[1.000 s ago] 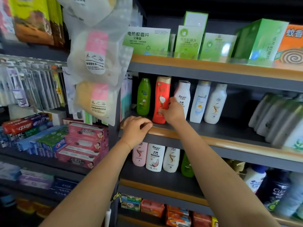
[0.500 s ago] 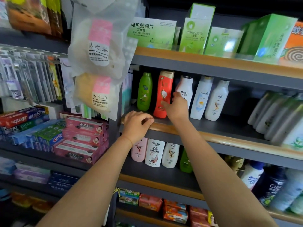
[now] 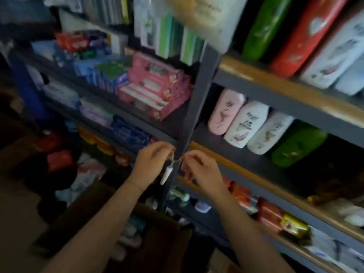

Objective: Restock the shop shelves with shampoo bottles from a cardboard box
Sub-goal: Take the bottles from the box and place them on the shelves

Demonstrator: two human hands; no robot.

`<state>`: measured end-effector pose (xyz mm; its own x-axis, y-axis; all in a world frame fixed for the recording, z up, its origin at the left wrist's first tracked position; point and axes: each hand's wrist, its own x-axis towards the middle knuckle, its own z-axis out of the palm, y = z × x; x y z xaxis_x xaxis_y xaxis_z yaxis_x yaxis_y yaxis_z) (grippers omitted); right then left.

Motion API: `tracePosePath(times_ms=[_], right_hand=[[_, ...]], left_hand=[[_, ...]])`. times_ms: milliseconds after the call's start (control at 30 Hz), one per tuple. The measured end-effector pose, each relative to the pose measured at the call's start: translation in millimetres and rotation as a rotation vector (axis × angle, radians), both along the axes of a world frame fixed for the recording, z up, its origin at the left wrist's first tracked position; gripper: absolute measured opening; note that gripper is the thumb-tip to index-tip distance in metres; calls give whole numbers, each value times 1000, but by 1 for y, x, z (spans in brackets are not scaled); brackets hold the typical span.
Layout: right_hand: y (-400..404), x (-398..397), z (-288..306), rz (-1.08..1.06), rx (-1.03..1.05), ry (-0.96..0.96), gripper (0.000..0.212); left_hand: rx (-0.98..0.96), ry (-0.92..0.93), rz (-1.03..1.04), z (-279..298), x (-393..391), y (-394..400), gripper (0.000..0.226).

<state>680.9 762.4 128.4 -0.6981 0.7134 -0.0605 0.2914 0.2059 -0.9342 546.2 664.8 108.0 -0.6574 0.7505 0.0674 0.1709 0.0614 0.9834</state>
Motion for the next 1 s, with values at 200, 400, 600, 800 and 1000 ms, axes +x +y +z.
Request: tracePosePath(times_ms=[200, 400, 600, 800, 1000], right_hand=[[-85, -54, -210, 199, -383, -480, 13], [-181, -77, -369, 227, -563, -770, 9], [-227, -106, -469, 129, -661, -896, 18], [-245, -143, -518, 102, -762, -767, 40], [-245, -159, -526, -63, -1036, -678, 53]], left_hand=[[-525, -328, 243, -209, -33, -150, 16], [-828, -414, 350, -322, -32, -271, 16], [-757, -390, 346, -368, -39, -301, 16], [-694, -441, 388, -384, -48, -310, 16], [-651, -658, 474, -387, -68, -312, 20]])
